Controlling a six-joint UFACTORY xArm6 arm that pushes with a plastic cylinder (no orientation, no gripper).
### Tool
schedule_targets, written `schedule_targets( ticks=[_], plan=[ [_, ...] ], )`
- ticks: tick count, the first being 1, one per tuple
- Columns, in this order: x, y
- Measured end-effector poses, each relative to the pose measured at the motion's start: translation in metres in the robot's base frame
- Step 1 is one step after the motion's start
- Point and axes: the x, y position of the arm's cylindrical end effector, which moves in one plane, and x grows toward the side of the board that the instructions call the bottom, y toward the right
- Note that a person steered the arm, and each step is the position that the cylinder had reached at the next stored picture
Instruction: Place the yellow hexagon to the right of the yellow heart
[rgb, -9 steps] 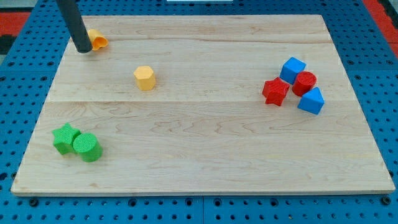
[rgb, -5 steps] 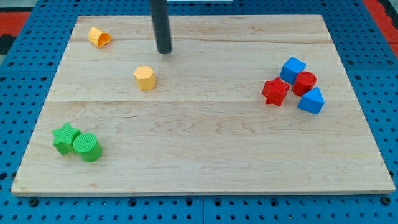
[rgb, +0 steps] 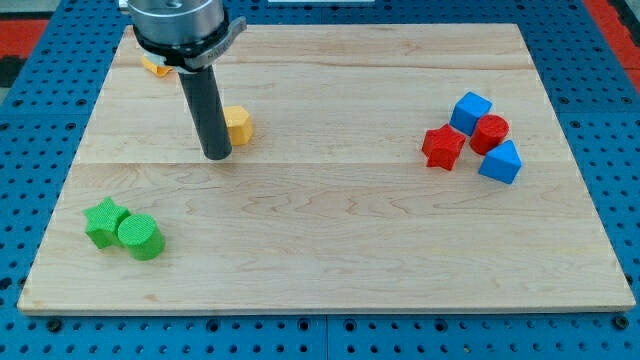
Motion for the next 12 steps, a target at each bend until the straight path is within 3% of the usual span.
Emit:
schedule_targets(
  ticks=[1,2,4,7,8,9,10,11,12],
  plan=[
    [-0.029,0.013],
    [-0.058,-0.022],
    [-0.047,0.005],
    [-0.109,-0.038],
    [-0.078,-0.012],
    [-0.100,0.002],
    [-0.127,-0.030],
    [-0.111,-0.012],
    [-0.012,0.045]
  ],
)
